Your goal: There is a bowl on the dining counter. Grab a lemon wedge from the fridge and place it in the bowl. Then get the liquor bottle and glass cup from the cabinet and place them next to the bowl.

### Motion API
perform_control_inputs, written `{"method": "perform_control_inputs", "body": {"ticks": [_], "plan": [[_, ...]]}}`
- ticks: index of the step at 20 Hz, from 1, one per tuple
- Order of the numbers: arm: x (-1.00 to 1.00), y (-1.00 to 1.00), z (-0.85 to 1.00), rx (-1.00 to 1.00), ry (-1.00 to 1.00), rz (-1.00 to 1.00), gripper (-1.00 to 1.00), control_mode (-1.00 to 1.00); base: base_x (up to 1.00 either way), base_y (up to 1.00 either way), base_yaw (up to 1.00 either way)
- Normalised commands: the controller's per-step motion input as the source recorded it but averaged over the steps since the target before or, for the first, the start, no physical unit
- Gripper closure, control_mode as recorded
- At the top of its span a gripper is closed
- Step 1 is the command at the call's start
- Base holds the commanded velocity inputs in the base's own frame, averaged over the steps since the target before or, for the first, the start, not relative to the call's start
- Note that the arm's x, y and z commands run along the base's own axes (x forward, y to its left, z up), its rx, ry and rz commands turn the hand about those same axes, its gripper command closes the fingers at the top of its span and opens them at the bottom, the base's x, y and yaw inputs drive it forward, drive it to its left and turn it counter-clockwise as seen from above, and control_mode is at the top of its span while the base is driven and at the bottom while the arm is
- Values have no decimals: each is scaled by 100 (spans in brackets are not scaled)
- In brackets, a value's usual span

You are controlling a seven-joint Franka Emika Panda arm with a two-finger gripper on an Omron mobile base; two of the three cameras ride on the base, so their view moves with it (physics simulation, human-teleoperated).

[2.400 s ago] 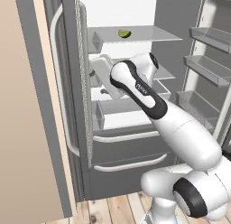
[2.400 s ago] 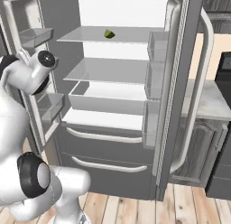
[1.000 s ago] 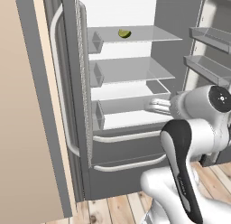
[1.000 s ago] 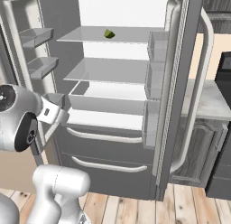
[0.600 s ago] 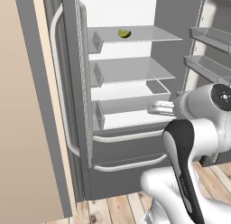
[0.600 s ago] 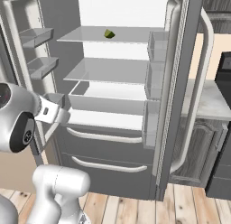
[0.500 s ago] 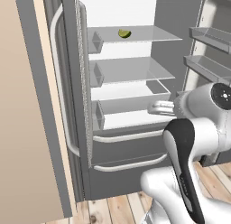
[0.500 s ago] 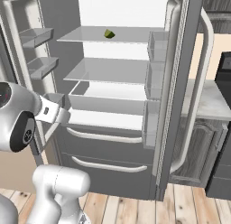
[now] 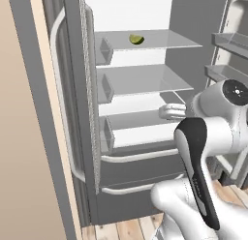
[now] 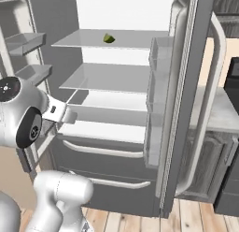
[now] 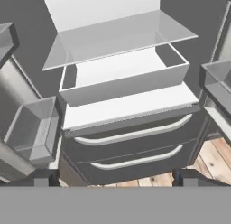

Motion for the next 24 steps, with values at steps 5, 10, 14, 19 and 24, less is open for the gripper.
{"method": "perform_control_inputs", "body": {"ticks": [5, 10, 14, 19, 24], "plan": [[0, 0, 0, 0, 0, 0, -100, 100, 79, -37, 0], [0, 0, 0, 0, 0, 0, -100, 100, 14, -61, 0], [0, 0, 0, 0, 0, 0, -100, 100, 40, -4, 0], [0, 0, 0, 0, 0, 0, -100, 100, 49, 46, -2], [0, 0, 0, 0, 0, 0, -100, 100, 46, 50, -15]]}}
